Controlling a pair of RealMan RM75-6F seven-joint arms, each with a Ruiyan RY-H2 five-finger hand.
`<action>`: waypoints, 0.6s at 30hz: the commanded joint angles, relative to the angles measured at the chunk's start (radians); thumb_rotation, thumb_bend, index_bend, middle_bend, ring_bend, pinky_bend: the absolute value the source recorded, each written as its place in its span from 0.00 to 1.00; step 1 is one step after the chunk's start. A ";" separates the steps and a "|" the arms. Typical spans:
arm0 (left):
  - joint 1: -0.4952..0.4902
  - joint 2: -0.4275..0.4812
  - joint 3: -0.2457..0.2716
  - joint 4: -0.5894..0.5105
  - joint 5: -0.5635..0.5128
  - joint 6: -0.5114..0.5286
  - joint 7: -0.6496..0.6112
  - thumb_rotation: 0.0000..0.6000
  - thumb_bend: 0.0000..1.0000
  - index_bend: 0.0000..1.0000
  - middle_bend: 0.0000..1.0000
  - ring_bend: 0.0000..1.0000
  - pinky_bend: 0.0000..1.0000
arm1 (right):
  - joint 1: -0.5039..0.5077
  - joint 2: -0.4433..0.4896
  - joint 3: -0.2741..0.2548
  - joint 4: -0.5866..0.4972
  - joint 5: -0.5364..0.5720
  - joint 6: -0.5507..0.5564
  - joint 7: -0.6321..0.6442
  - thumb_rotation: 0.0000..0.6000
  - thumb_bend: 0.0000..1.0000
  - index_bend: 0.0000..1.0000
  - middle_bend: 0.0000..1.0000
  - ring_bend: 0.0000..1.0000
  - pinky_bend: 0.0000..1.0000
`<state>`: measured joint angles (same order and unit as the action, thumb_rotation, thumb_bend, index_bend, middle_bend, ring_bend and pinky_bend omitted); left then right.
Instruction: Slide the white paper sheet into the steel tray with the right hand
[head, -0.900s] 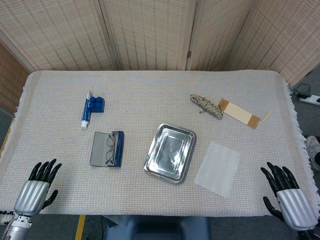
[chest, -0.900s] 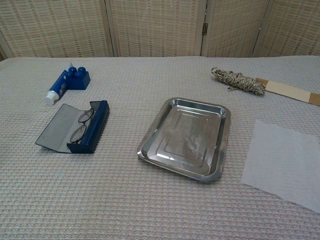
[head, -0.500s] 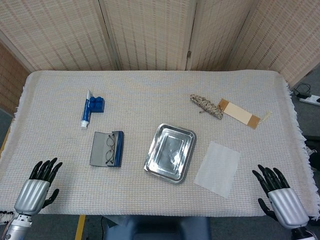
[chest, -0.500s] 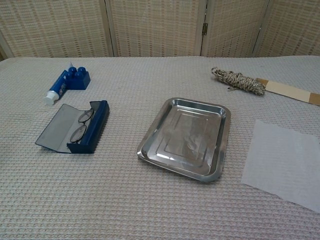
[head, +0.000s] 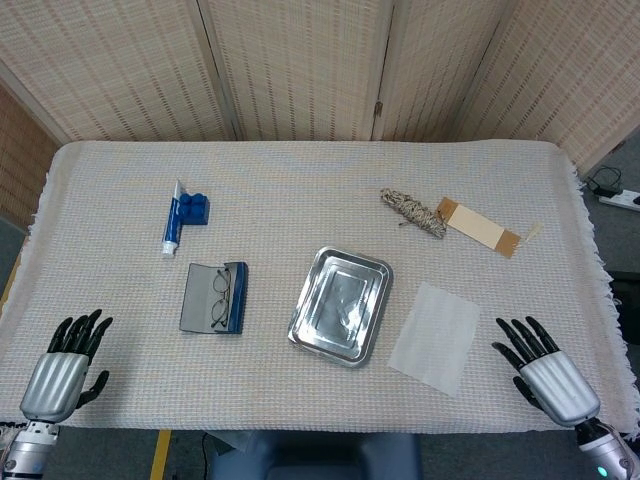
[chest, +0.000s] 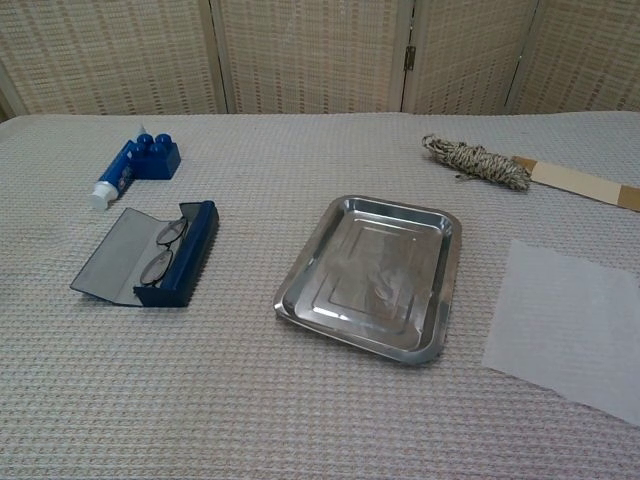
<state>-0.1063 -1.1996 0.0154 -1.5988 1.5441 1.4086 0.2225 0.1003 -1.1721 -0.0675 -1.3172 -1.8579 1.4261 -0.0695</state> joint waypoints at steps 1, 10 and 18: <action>-0.017 -0.012 -0.014 0.021 -0.015 -0.019 0.011 1.00 0.44 0.00 0.00 0.00 0.00 | 0.049 -0.103 0.014 0.172 0.010 -0.017 0.113 1.00 0.46 0.27 0.00 0.00 0.00; -0.043 -0.028 -0.039 0.074 -0.083 -0.074 -0.015 1.00 0.44 0.00 0.00 0.00 0.00 | 0.095 -0.300 0.010 0.502 0.030 -0.008 0.277 1.00 0.46 0.27 0.00 0.00 0.00; -0.050 -0.033 -0.046 0.088 -0.122 -0.093 -0.005 1.00 0.44 0.00 0.00 0.00 0.00 | 0.128 -0.436 -0.007 0.718 0.043 -0.009 0.387 1.00 0.46 0.27 0.00 0.00 0.00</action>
<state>-0.1552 -1.2317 -0.0294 -1.5131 1.4258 1.3185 0.2167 0.2115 -1.5655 -0.0675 -0.6505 -1.8225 1.4174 0.2843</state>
